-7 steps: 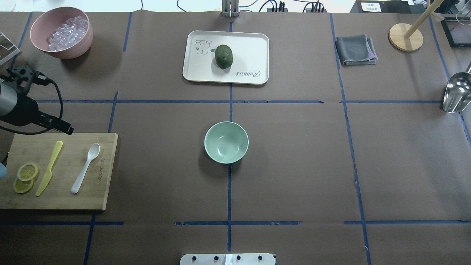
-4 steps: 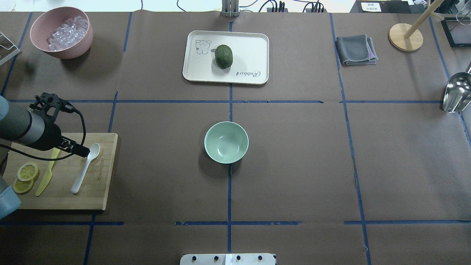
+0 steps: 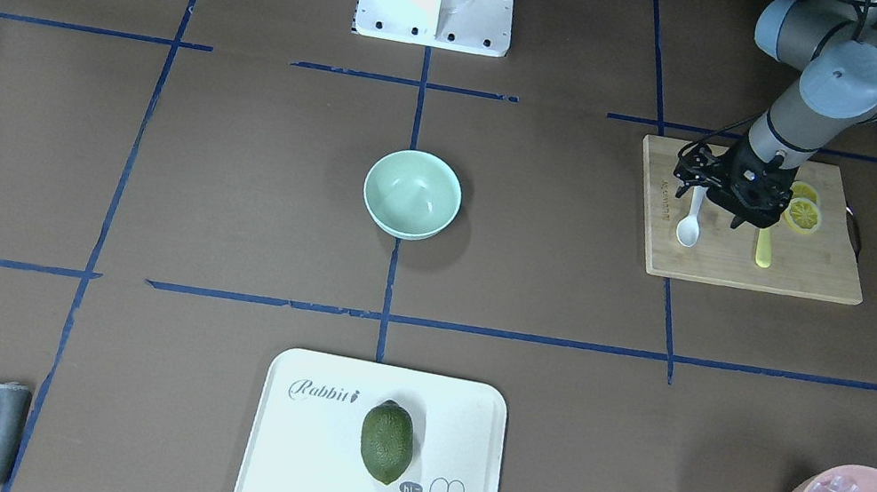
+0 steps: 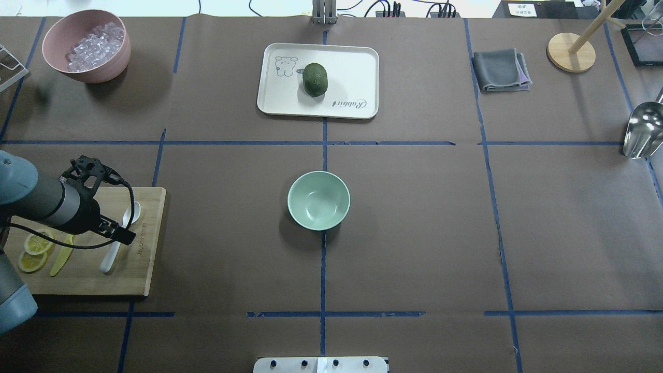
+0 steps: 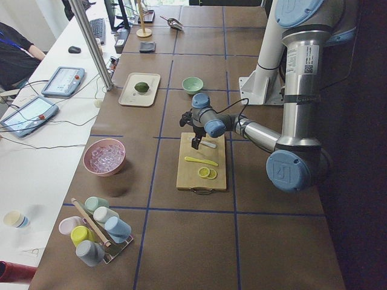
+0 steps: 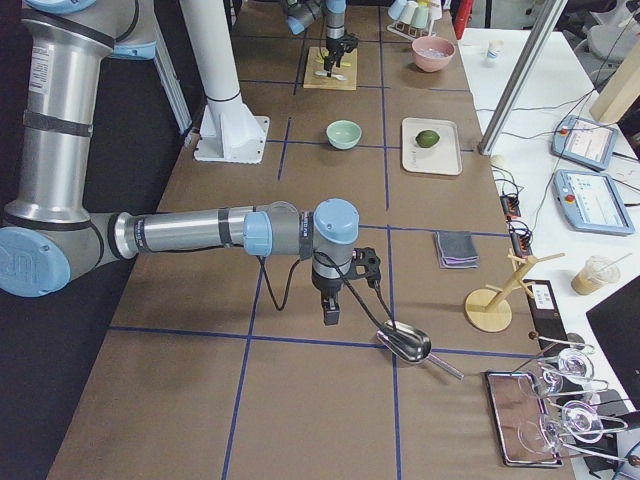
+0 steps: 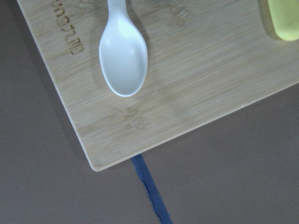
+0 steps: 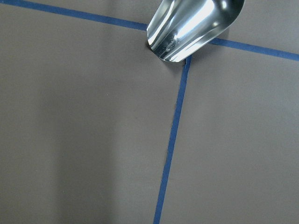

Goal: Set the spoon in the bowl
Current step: 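Lower the left gripper and grasp the white spoon's handle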

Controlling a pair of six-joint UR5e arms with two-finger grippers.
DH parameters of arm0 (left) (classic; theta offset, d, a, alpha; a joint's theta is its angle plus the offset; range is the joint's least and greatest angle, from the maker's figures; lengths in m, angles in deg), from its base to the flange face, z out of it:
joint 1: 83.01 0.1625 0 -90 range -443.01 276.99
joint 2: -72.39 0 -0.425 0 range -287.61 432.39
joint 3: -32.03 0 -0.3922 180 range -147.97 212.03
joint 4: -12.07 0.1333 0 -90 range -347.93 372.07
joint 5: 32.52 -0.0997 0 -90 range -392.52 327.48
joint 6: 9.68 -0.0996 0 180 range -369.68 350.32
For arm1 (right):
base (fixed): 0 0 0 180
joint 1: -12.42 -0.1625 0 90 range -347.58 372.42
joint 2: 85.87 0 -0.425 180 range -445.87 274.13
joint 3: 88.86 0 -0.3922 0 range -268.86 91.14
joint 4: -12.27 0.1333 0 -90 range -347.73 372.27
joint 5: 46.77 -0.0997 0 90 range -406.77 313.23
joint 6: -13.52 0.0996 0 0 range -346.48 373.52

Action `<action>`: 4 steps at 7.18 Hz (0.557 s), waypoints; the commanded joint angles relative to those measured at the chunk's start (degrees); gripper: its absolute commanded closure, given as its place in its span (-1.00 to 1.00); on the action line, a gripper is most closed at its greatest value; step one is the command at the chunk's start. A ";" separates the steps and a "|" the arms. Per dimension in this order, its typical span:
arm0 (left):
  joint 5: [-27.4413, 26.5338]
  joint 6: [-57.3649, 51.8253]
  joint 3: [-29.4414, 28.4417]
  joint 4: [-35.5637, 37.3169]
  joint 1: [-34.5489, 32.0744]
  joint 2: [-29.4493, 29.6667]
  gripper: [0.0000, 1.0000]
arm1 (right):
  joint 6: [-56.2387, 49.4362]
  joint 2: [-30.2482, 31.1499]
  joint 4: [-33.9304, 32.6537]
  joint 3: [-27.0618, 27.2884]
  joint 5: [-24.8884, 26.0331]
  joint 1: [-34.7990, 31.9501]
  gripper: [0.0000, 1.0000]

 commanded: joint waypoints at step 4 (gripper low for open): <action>0.10 0.01 -0.27 0.21 1.63 0.10 -1.00 | -0.07 0.00 0.00 -0.21 0.00 0.00 -1.00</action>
